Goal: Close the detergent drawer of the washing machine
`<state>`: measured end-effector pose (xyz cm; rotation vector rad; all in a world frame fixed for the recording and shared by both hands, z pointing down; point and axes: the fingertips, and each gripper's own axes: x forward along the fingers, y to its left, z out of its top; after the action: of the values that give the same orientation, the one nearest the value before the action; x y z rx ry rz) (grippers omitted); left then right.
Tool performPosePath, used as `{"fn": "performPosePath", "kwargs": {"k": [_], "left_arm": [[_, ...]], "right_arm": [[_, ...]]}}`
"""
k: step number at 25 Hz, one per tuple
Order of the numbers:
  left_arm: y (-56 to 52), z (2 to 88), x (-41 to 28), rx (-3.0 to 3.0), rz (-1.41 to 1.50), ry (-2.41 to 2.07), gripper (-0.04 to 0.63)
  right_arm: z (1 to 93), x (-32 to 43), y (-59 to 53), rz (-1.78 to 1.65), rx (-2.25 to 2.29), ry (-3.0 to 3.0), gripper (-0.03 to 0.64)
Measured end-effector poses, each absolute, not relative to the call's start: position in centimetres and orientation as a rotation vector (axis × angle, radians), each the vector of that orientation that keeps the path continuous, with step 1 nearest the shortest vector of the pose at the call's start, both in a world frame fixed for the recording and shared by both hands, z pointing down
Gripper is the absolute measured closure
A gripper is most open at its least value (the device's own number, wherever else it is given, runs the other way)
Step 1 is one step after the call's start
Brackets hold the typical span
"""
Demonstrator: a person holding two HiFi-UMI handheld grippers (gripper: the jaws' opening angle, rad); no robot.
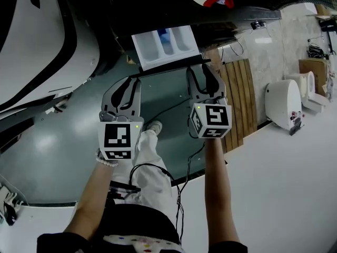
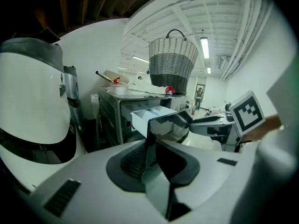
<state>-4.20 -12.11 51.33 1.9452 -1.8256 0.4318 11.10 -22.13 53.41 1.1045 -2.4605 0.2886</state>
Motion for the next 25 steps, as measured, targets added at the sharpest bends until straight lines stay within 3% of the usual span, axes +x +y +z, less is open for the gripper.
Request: {"fn": "performPosePath", "kwargs": {"k": [25], "left_arm": [[-17.4,51.1,-9.6,1.866,0.428,-1.915,0.495]], "right_arm": [[53.2,6.4,-27.4,0.301,1.217,-2.416,0.437]]}}
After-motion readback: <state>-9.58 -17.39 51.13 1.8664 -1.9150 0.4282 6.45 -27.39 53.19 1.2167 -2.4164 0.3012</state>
